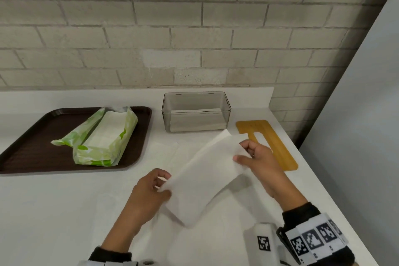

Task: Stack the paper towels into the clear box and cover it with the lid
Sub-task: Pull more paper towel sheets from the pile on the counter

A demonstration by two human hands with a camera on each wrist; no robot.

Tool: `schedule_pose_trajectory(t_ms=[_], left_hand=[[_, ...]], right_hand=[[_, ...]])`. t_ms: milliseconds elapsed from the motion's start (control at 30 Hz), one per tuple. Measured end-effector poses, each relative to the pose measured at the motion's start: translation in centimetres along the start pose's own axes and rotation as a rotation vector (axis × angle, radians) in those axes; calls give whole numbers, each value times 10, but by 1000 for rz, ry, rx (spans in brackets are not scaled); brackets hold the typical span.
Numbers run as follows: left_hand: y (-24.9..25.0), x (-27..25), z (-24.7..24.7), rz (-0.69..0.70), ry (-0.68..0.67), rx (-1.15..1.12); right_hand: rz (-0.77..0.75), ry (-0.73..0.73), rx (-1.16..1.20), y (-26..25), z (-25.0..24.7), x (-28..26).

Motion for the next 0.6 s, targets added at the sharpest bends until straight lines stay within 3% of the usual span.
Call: schedule_pose_trajectory(t_ms=[67,133,267,400,533,600], left_hand=[[10,-8,9,81,-168,167],[25,-14,18,129,-200,117],[39,-18,25,43,-52,-174],[16,-16,7,-59,121,-372],[-13,-17,-22,-130,250,-524],[-22,-20,-34,-132,295,-548]], right_hand=[[-88,-41,58,-28,5,0],[-158,-128,100,-52,19,-3],[-225,-211,117,-76,50,-5],[-143,-115,226,-60,56,11],[38,3,-88,1,52,32],[154,-38,-310,36,57,38]])
Point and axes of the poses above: each hand's wrist, its own x-axis towards the middle knuckle, its own z-axis out of the palm, y = z × x, the point moved 7 cm from there along x, towards the middle knuckle, and after that the axes turned 10 degrees about y, right-handed, at the moved point
